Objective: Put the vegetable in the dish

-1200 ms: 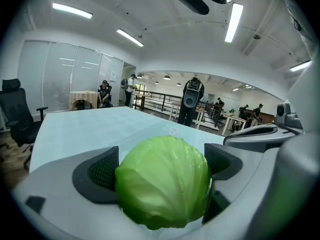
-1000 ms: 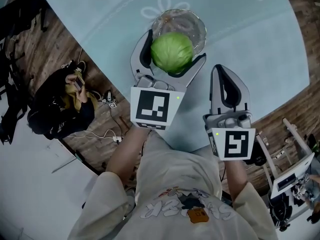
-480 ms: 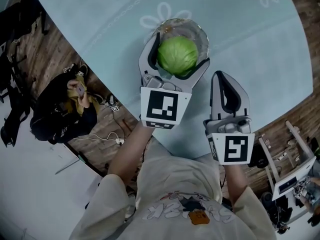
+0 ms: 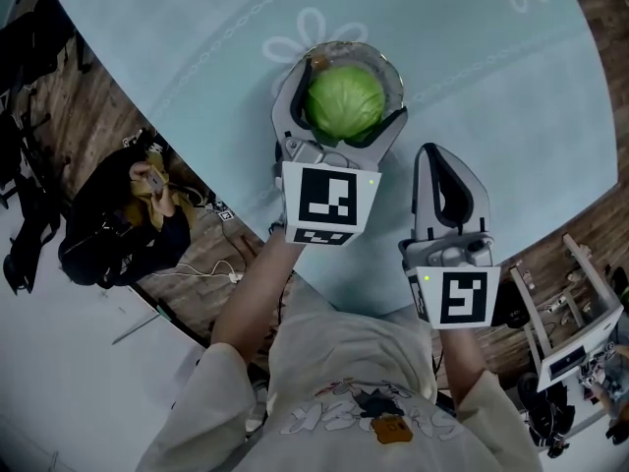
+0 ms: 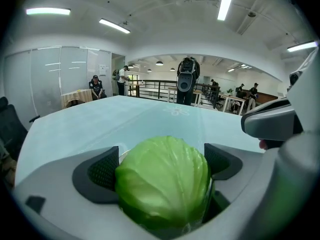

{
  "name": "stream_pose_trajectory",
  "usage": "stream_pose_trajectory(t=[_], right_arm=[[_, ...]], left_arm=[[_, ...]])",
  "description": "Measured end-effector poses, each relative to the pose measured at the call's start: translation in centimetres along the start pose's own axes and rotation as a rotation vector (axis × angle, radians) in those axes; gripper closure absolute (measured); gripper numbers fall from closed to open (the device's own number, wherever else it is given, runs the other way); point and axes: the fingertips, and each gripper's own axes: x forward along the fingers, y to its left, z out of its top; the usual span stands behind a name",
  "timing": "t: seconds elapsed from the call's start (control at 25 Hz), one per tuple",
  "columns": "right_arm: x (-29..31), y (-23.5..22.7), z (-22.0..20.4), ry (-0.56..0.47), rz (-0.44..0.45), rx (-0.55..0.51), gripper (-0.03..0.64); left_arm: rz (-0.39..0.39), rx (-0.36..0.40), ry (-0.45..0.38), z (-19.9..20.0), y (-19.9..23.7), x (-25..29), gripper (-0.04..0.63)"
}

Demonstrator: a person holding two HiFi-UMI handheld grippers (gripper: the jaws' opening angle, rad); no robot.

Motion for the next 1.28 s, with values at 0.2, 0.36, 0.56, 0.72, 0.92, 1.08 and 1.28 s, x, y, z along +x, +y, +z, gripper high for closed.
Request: stream_pose_trajectory(t=[0.2, 0.36, 0.56, 0.72, 0.92, 1.08, 1.28], right_arm=[[-0.6, -0.5, -0.1, 0.002, 0.000, 0.010, 0.594], [-0.9, -0.9, 0.0, 0.000, -0.001, 0.016, 0.594], [-1.1, -1.0, 0.2, -0.008, -0.006, 0.021, 0.594], [-1.6, -0.8, 0.4, -0.011, -0.003, 0.018, 0.594], [-2.2, -0.8, 0.7, -0.021, -0.005, 0.011, 0.594], [-2.6, -0.4, 1.3, -0.030, -0.005, 0.004, 0.594], [-3.3, 0.0, 2.0, -0.040, 0.000, -0.011, 0.594]], left_arm=[[0.018, -0.008, 0.036, -0.8, 0.1, 0.5, 0.054], [0.041, 0.015, 0.027, -0.6, 0.1, 0.6, 0.056], [0.056, 0.010, -0.044, 1.4, 0.6, -0.1, 0.057], [0.058, 0.014, -0.031, 1.1, 0.3, -0.7, 0.057], [0.065, 0.005, -0.033, 1.0, 0.0, -1.6, 0.059], [0.065, -0.001, -0.039, 1.4, 0.0, -2.3, 0.067], [0.076, -0.004, -0.064, 2.4, -0.2, -3.6, 0.131]])
